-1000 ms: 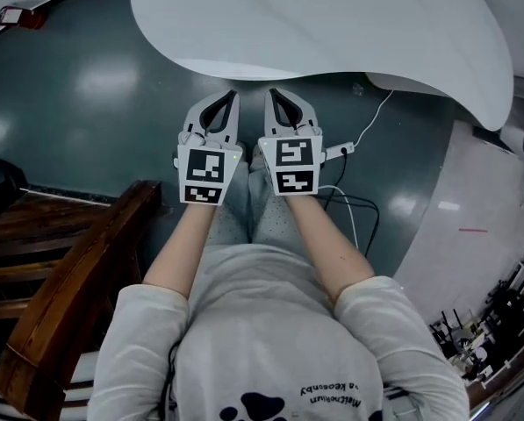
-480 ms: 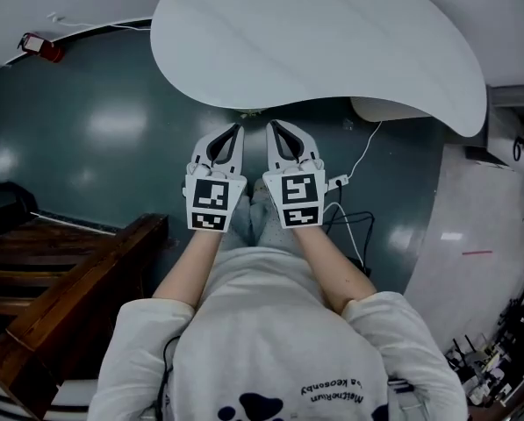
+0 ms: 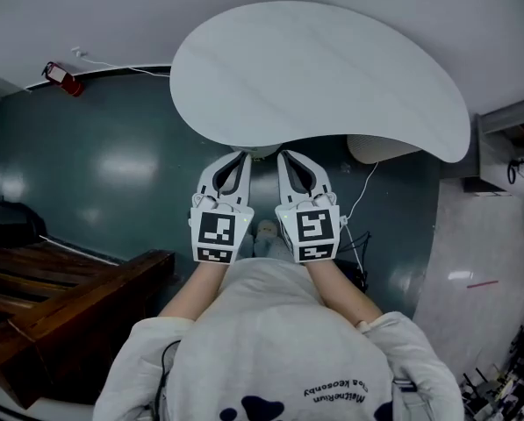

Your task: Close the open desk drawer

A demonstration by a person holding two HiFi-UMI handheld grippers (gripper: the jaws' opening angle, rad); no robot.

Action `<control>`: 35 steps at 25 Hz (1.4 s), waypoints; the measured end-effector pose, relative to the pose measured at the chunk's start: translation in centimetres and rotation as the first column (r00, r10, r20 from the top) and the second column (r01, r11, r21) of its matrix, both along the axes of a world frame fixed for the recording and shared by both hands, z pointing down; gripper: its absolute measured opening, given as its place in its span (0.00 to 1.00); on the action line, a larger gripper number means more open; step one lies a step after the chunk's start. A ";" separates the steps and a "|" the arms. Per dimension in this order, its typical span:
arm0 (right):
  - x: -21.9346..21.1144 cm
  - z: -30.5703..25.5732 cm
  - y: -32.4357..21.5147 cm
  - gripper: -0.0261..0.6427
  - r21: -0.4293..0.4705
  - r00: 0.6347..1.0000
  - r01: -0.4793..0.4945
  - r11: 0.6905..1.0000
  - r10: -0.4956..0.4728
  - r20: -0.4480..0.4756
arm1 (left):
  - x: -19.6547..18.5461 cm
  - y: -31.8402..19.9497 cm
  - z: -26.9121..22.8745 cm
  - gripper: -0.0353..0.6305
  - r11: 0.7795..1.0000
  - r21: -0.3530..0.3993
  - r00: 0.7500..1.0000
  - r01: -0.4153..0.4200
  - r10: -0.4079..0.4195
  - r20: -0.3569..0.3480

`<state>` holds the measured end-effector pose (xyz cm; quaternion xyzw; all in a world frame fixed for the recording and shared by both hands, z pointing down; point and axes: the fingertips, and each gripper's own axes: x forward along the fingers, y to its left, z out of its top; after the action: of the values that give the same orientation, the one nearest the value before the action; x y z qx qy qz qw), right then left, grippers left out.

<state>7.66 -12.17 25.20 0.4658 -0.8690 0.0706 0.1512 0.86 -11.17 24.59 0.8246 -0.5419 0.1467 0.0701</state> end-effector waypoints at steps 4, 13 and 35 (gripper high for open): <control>0.0 -3.3 0.9 0.06 0.064 1.000 0.019 0.998 -0.020 0.012 | 0.2 1.0 -2.2 0.06 0.999 0.040 1.000 -0.005 0.005 -0.007; 1.2 -5.4 3.5 0.06 0.109 0.998 0.056 0.992 -0.058 0.017 | 0.7 3.2 -4.9 0.06 0.994 0.106 1.000 0.020 -0.019 -0.012; 0.8 -4.5 3.8 0.06 0.093 0.997 0.074 0.993 -0.076 0.020 | 0.5 4.6 -4.4 0.06 0.994 0.103 1.000 0.017 -0.016 -0.013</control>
<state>8.48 -8.38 20.70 0.4383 -0.8900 0.0301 0.1217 1.33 -6.52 20.22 0.8234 -0.5552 0.1129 0.0318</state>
